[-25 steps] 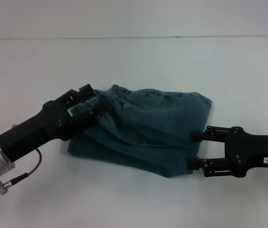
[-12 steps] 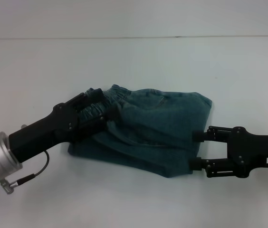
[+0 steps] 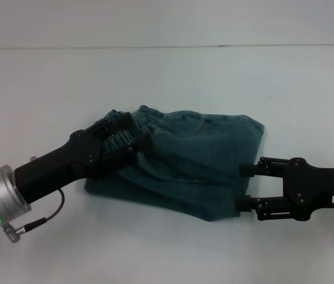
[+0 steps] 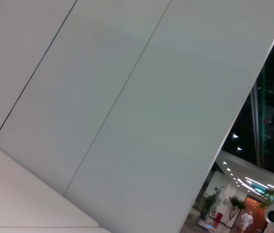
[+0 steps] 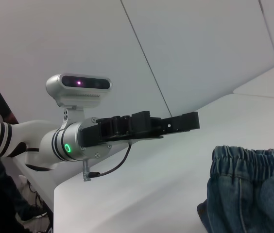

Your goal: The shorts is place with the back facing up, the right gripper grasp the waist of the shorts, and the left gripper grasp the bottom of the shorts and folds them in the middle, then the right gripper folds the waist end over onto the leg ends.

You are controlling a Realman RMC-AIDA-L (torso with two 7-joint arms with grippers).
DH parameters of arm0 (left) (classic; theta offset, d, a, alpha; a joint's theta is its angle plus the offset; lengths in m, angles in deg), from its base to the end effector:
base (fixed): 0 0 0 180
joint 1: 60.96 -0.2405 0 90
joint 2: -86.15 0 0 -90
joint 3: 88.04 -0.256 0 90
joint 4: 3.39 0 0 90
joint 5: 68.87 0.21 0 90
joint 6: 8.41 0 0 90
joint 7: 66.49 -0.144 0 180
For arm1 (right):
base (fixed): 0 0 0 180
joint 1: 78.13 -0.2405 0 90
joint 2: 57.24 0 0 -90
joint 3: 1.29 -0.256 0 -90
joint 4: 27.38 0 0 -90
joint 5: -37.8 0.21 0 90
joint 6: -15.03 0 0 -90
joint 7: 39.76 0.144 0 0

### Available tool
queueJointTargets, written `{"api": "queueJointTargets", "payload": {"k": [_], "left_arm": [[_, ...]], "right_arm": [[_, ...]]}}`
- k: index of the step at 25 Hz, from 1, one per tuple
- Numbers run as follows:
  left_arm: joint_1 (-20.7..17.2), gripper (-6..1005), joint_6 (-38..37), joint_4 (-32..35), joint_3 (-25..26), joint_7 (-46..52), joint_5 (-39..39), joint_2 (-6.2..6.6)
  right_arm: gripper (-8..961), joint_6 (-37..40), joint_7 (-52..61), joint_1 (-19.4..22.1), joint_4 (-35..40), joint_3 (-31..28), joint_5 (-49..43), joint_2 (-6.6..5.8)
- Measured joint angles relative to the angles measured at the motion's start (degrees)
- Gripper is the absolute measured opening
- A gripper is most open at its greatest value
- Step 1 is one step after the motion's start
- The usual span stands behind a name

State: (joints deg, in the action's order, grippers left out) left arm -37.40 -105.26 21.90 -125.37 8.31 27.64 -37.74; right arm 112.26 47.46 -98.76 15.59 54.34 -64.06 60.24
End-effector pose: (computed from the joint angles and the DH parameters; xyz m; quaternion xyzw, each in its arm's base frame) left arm -0.2547 0.2791 -0.0301 -0.8341 -0.2939 -0.4531 0.1124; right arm 0.2630 0.2797 0.0007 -0.9284 0.2512 0.2719 0.0310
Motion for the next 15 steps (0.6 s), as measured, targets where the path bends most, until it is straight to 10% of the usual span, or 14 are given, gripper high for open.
{"api": "queueJointTargets", "payload": {"k": [15], "left_arm": [[0.36,873,0.17,-0.05,-0.12,0.59,0.42,-0.04]], "right_arm": [[882,0.72,-0.01,0.17,-0.02,0.00,0.00,-0.14]]}}
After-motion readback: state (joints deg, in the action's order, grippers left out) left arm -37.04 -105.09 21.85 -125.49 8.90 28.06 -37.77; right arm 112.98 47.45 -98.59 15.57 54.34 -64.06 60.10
